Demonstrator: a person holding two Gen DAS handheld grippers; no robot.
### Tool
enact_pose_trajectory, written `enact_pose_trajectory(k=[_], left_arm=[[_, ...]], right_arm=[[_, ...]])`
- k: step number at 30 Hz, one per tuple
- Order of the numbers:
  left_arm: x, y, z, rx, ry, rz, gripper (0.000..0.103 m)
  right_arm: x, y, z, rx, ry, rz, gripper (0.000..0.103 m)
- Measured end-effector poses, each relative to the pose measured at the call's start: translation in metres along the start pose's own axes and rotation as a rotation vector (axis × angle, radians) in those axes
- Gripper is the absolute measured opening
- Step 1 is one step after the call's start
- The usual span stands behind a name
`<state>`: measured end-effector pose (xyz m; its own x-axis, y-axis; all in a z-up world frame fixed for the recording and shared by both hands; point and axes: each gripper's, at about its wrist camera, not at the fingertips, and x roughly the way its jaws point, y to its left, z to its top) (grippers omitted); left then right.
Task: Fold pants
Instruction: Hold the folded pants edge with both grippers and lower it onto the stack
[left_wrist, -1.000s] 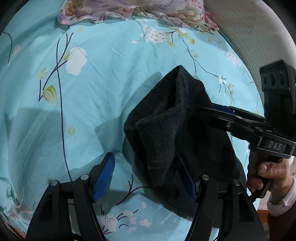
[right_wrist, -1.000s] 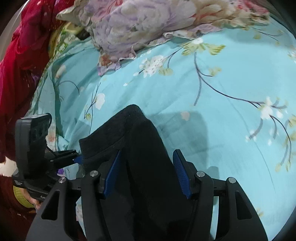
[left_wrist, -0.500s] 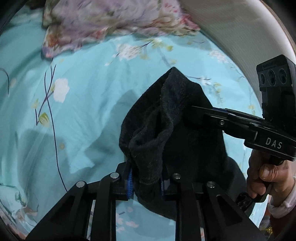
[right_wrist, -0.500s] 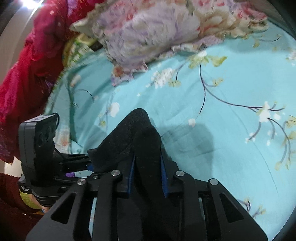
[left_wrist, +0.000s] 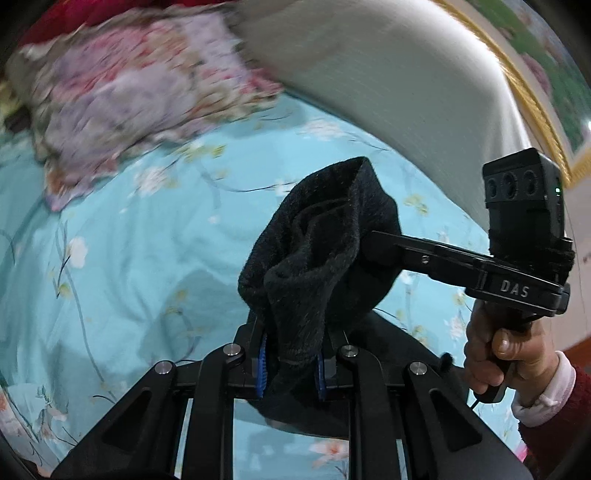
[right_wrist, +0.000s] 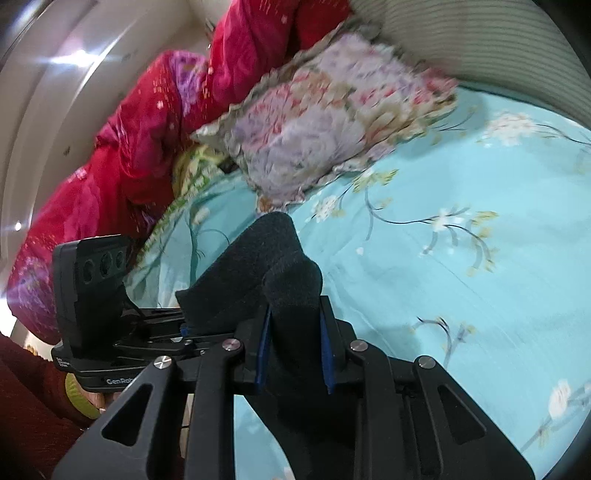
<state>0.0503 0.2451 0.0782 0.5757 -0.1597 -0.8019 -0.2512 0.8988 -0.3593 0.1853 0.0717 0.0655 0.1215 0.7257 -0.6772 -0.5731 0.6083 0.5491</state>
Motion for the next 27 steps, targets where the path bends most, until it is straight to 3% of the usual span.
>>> enact_pose_trajectory(k=[11, 27], left_arm=[[0.003, -0.072, -0.023, 0.13, 0.02, -0.049, 0.018], [0.024, -0.163, -0.065, 0.315, 0.094, -0.105, 0.018]], right_arm=[[-0.072, -0.017, -0.05, 0.085, -0.117, -0.046, 0.025], [-0.144, -0.054, -0.137, 0.213, -0.244, -0.106, 0.024]])
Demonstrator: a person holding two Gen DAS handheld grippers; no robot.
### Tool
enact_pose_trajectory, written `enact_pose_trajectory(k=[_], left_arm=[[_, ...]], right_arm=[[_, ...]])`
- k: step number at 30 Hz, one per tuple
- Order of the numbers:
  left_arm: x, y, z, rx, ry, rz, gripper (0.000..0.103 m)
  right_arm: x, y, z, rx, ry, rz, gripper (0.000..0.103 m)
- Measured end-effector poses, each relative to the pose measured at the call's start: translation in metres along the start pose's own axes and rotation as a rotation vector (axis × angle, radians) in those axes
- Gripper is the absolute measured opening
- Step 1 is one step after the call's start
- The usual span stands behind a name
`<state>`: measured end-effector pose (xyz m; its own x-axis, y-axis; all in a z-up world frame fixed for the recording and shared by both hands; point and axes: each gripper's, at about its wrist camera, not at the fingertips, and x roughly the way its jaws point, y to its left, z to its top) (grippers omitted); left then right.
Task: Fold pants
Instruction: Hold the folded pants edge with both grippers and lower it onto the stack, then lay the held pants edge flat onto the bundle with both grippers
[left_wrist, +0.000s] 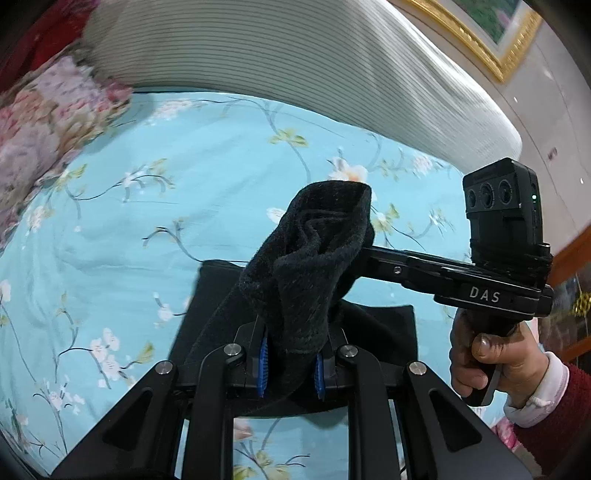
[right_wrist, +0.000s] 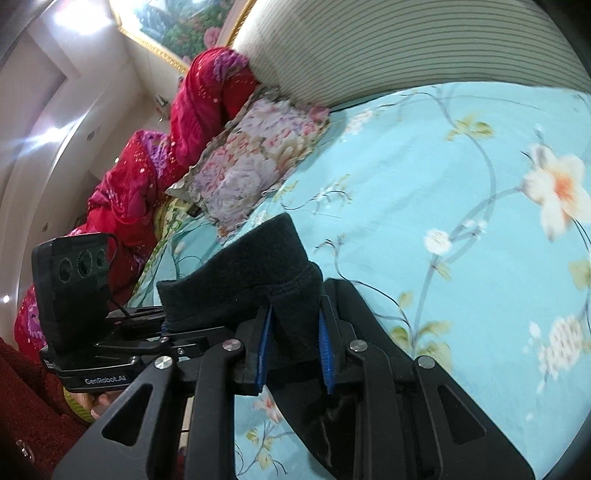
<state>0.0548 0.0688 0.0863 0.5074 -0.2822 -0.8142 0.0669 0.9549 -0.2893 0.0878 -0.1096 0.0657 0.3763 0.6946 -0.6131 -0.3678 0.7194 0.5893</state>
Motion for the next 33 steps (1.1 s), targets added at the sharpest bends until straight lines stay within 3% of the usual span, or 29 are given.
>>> enact_pose_trajectory(k=[14, 25, 33], left_arm=[[0.022, -0.064, -0.007, 0.14, 0.025, -0.046, 0.018], [0.071, -0.098, -0.042, 0.259, 0.116, -0.056, 0.018], [0.084, -0.108, -0.053, 0.313, 0.142, -0.081, 0.021]], right_arm=[[-0.057, -0.037, -0.03, 0.083, -0.11, -0.04, 0.022], [-0.067, -0.077, -0.066, 0.198, -0.119, -0.106, 0.022], [-0.079, -0.084, -0.08, 0.274, -0.134, -0.142, 0.022]])
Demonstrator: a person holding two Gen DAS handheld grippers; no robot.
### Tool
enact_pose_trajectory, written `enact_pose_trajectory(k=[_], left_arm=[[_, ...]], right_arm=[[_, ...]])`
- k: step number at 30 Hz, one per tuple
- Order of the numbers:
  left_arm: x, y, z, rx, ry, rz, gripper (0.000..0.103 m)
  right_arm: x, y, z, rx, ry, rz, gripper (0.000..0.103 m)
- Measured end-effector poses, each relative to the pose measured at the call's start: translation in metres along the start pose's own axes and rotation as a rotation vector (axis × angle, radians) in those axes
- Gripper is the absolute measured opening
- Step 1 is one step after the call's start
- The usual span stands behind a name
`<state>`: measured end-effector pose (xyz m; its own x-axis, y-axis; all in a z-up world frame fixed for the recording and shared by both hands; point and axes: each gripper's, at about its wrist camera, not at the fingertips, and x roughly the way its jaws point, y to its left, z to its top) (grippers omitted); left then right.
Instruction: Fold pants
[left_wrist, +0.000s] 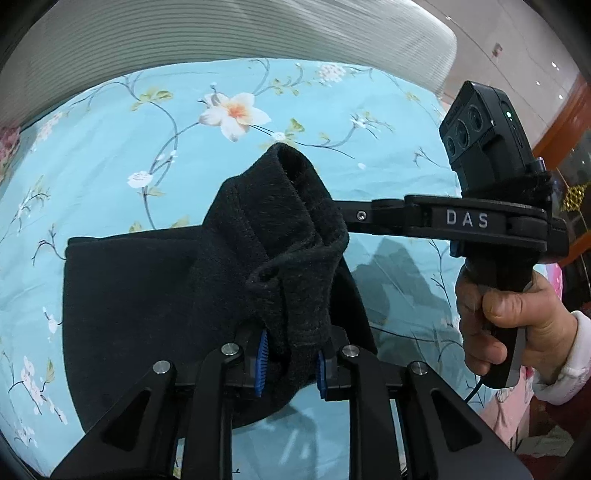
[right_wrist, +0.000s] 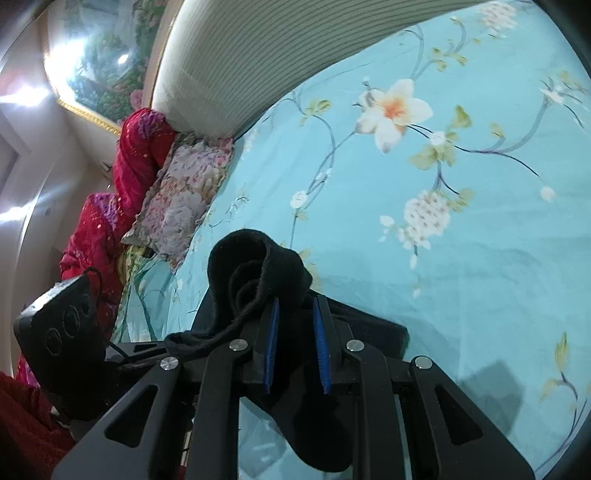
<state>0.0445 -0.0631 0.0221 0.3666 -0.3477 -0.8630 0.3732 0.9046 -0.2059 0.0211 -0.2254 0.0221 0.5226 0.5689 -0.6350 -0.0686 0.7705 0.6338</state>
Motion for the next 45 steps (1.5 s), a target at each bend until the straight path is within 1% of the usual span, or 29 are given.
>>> enact_pose_trajectory(k=[3, 5, 6, 7, 8, 9, 10, 11, 12, 13, 15, 18, 21, 25, 27, 30, 36, 42, 45], left_arm=[[0.001, -0.004, 0.0, 0.022, 0.011, -0.022, 0.03], [-0.001, -0.004, -0.001, 0.024, 0.016, -0.043, 0.039], [-0.002, -0.004, -0.002, 0.02, 0.023, -0.065, 0.044], [-0.004, -0.004, -0.003, 0.019, 0.028, -0.08, 0.046], [-0.006, -0.004, -0.004, 0.022, 0.028, -0.087, 0.046], [-0.009, -0.004, -0.004, 0.025, 0.025, -0.088, 0.047], [-0.013, -0.002, -0.005, 0.028, 0.021, -0.092, 0.048], [-0.017, -0.001, -0.005, 0.028, 0.018, -0.096, 0.049], [-0.022, 0.003, -0.006, 0.022, 0.012, -0.099, 0.053], [-0.026, 0.007, -0.006, 0.015, 0.008, -0.098, 0.057], [-0.033, 0.016, -0.006, -0.006, -0.004, -0.094, 0.057], [-0.043, 0.035, -0.005, -0.057, -0.019, -0.075, 0.061], [-0.049, 0.061, -0.005, -0.118, -0.032, -0.031, 0.063], [-0.046, 0.098, -0.007, -0.204, -0.016, 0.022, 0.064], [-0.045, 0.116, -0.01, -0.243, -0.009, 0.041, 0.065], [-0.04, 0.138, -0.014, -0.295, 0.005, 0.058, 0.068], [-0.035, 0.158, -0.022, -0.332, 0.021, 0.055, 0.07], [-0.032, 0.163, -0.026, -0.338, 0.037, 0.036, 0.072], [-0.03, 0.165, -0.027, -0.346, 0.048, 0.024, 0.072]], right_arm=[[-0.004, -0.003, -0.004, 0.05, -0.008, -0.02, 0.022], [-0.008, -0.004, -0.006, 0.072, -0.017, -0.034, 0.022], [-0.01, -0.004, -0.007, 0.078, -0.023, -0.042, 0.027], [-0.012, -0.003, -0.008, 0.085, -0.03, -0.054, 0.031], [-0.015, -0.003, -0.009, 0.096, -0.036, -0.066, 0.039], [-0.018, -0.003, -0.009, 0.107, -0.046, -0.076, 0.045], [-0.023, -0.003, -0.01, 0.118, -0.063, -0.082, 0.047], [-0.026, -0.003, -0.011, 0.125, -0.076, -0.083, 0.052], [-0.03, -0.003, -0.012, 0.132, -0.09, -0.079, 0.057], [-0.034, -0.002, -0.013, 0.143, -0.107, -0.073, 0.059], [-0.038, 0.002, -0.016, 0.151, -0.121, -0.073, 0.065], [-0.037, 0.01, -0.02, 0.15, -0.118, -0.08, 0.07], [-0.032, 0.016, -0.026, 0.147, -0.109, -0.113, 0.073], [-0.024, 0.021, -0.035, 0.149, -0.079, -0.167, 0.075], [-0.019, 0.021, -0.039, 0.148, -0.064, -0.188, 0.078], [-0.013, 0.021, -0.043, 0.166, -0.052, -0.242, 0.083], [-0.004, 0.024, -0.047, 0.204, -0.046, -0.294, 0.087], [0.007, 0.028, -0.049, 0.205, -0.031, -0.309, 0.089], [0.01, 0.029, -0.052, 0.207, -0.025, -0.331, 0.09]])
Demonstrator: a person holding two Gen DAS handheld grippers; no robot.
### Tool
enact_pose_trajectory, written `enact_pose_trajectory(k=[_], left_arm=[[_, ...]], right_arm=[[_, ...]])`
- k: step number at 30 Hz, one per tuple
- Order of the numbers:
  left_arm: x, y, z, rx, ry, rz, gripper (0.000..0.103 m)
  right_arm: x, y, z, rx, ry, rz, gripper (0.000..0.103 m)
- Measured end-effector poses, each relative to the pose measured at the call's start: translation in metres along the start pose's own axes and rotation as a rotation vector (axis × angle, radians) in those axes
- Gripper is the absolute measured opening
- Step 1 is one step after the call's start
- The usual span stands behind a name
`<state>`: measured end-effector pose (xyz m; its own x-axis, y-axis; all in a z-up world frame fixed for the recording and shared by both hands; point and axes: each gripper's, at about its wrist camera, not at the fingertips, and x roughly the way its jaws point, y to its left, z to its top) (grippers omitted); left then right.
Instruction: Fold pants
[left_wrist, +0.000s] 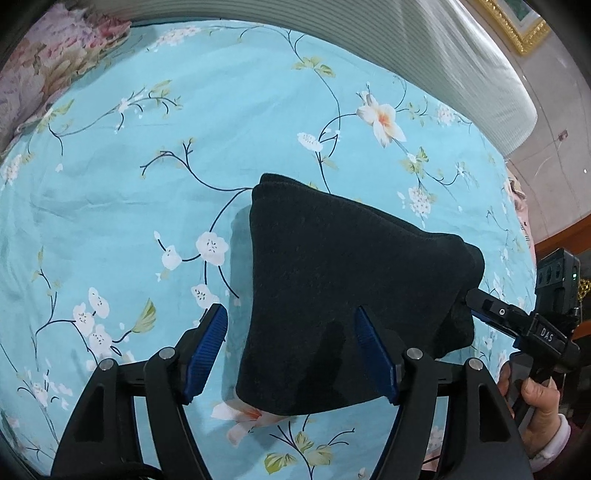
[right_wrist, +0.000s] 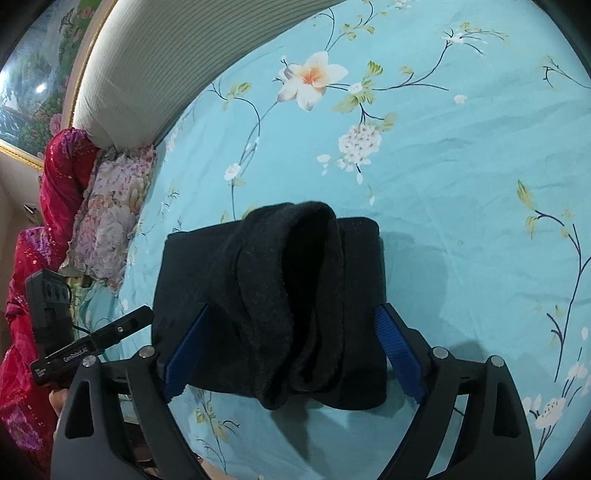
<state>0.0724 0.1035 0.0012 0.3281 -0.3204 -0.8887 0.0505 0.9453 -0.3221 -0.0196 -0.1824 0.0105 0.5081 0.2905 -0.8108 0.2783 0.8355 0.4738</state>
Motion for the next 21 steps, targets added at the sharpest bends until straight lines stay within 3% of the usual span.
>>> enact_pose_trajectory(k=[14, 21], left_arm=[[0.022, 0.009, 0.003, -0.008, 0.063, 0.0, 0.075], [0.029, 0.006, 0.007, -0.005, 0.077, 0.002, 0.077]], right_arm=[[0.007, 0.0, -0.002, -0.007, 0.007, -0.09, 0.09], [0.02, -0.013, -0.006, 0.07, 0.053, -0.04, 0.09]])
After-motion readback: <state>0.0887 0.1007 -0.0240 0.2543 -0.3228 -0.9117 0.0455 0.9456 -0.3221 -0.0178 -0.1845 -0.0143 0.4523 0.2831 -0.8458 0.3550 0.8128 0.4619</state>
